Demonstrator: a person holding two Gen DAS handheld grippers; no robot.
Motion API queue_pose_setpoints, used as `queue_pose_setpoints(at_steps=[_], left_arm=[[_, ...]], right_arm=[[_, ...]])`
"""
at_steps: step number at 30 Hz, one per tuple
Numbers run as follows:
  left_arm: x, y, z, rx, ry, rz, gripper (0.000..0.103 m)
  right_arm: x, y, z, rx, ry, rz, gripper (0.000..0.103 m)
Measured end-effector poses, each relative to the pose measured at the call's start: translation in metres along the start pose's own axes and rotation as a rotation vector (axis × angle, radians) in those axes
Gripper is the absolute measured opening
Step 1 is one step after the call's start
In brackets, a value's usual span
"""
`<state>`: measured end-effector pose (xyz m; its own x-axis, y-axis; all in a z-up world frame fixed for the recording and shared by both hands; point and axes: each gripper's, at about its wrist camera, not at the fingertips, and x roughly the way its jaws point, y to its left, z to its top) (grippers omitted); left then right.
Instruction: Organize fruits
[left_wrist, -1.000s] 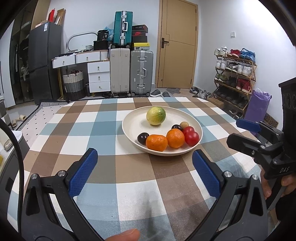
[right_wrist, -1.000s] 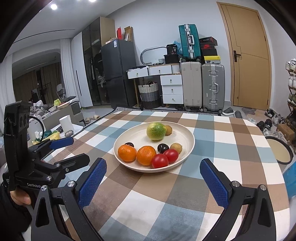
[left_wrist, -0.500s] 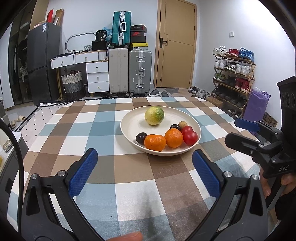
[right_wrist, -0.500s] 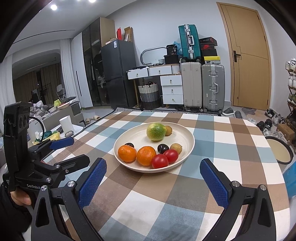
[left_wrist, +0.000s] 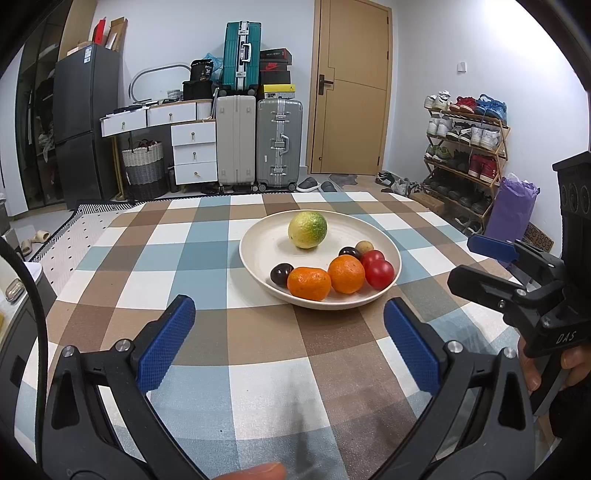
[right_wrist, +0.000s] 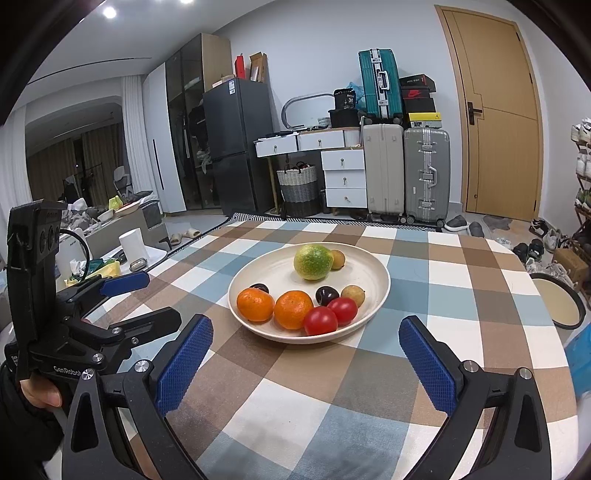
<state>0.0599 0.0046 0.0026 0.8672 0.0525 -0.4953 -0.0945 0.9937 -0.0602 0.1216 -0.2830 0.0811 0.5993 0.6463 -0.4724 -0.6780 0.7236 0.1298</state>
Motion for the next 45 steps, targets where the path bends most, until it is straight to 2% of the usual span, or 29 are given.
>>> queue_pose_setpoints(at_steps=[45], left_arm=[[-0.0001,-0.0026,0.0003,-0.001,0.001,-0.005,0.102]], right_arm=[[0.0002,0.0059,-0.0015,-0.026,0.000,-0.001,0.103]])
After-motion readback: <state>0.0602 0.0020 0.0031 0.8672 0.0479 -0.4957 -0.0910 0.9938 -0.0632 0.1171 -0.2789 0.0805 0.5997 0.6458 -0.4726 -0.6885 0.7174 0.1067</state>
